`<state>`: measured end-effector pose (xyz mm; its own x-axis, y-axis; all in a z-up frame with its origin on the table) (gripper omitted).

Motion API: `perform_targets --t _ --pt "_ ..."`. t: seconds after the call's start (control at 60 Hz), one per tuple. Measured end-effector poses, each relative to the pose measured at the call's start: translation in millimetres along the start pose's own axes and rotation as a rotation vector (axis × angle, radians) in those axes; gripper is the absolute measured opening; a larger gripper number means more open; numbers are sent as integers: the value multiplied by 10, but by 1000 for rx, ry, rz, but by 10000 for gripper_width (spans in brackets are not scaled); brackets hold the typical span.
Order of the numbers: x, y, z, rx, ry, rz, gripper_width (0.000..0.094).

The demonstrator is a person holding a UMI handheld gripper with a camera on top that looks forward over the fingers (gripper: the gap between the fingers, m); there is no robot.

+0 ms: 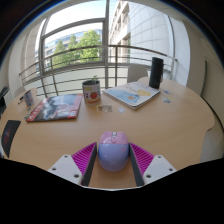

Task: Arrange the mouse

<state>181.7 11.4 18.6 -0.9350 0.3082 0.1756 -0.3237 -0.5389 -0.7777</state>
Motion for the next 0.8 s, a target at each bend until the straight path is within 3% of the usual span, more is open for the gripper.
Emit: perform_targets --t 0.033,0.3,0.467,0.583,0.667,0.75,0.8 --pt "18 -11 -18 -8 0 6 569" --pt "23 -40 30 -12 62 36 436" --pt "348 -617 757 -177 141 -32 436" --pt "1188 -1230 1546 -364 113 -85 436" --pt "2142 -1463 2035 -451 53 -106 435" --pt "3083 -1412 2129 -453 -52 -103 433" --pt "3827 -1103 2187 -437 -109 -90 435"
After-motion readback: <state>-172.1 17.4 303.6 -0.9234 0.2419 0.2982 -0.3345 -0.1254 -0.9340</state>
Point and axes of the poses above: the point between the fingertips, and its own axes, seen from behind it with the camera up: x to the left, y down, z backward, against the way the camera looks, the point moved 5 cm from there along z, backward, against the way the camera looks, and after that the axes turned 14 degrees about -z, right-handed, at the moved point
